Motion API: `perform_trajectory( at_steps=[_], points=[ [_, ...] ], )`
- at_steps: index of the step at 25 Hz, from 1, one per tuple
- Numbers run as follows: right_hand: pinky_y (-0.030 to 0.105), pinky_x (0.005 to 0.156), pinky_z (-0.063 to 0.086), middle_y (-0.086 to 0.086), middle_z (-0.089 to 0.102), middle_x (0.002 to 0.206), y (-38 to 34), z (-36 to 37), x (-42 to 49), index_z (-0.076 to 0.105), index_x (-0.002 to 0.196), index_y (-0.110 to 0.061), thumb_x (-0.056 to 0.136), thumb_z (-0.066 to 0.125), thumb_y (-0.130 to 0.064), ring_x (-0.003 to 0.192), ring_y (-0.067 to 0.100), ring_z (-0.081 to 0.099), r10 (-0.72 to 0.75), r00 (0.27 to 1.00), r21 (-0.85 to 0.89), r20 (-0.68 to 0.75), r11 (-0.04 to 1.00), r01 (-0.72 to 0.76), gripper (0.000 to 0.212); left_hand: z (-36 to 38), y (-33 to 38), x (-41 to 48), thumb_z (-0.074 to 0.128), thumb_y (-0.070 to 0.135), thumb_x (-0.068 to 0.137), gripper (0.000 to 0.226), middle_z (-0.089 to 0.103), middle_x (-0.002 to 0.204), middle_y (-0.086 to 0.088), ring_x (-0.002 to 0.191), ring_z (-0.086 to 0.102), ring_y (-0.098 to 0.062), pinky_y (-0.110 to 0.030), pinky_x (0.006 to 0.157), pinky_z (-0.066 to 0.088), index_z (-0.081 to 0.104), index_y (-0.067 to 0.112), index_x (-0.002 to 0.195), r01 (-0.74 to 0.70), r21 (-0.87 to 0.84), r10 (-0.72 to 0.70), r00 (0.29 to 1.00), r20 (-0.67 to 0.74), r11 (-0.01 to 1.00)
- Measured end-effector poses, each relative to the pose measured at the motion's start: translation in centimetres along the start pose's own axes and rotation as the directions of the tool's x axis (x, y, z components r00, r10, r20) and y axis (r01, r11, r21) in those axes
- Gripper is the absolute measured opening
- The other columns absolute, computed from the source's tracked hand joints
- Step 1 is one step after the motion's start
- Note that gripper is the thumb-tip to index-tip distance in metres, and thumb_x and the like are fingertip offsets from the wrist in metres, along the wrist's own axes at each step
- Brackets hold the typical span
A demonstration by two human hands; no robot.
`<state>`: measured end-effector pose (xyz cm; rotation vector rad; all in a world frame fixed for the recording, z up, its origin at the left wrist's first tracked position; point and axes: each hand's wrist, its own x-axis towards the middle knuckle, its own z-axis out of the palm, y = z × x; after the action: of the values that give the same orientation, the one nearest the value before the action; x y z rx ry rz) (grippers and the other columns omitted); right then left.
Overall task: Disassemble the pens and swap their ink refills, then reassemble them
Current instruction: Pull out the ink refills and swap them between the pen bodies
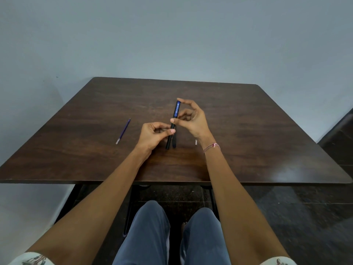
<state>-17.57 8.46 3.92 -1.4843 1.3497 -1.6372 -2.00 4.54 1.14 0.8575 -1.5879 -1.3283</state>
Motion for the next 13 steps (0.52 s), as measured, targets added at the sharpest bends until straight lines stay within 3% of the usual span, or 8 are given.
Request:
perform_trajectory(
  at_steps=[4,8,13],
  points=[
    [0.023,0.074,0.054,0.001,0.065,0.069,-1.5,-0.9,0.4,0.056,0.123,-0.021,0.067,0.083,-0.005,0.066,0.008,0.064,0.042,0.998,-0.097,0.056,0.995,-0.037,0.064,0.4,0.6,-0.2,0.077,0.005,0.075,0.013,0.071,0.066,0.003,0.061,0.067,-0.006,-0.019,0.056,0.055,0.071,0.008,0.087,0.022,-0.020,-0.021,0.999,0.027,1.000],
    [0.027,0.074,0.057,0.003,0.066,0.067,-2.2,-3.6,0.5,0.056,0.125,-0.015,0.070,0.081,-0.001,0.063,0.007,0.066,0.104,0.994,-0.065,0.038,0.993,-0.102,0.062,2.3,2.5,0.6,0.078,0.007,0.074,0.024,0.070,0.072,-0.005,0.056,0.066,-0.006,-0.018,0.053,0.054,0.069,-0.002,0.094,0.071,0.040,-0.074,0.995,0.072,0.997],
    [0.019,0.066,0.056,-0.003,0.069,0.064,-3.4,-9.0,1.1,0.057,0.127,-0.016,0.078,0.076,-0.006,0.061,0.006,0.066,0.232,0.962,-0.151,0.146,0.966,-0.210,0.054,7.9,4.0,0.5,0.077,0.006,0.076,0.014,0.068,0.069,-0.007,0.047,0.065,-0.007,-0.016,0.049,0.053,0.068,-0.001,0.084,0.149,-0.003,-0.148,0.983,0.105,0.989]
  ],
)
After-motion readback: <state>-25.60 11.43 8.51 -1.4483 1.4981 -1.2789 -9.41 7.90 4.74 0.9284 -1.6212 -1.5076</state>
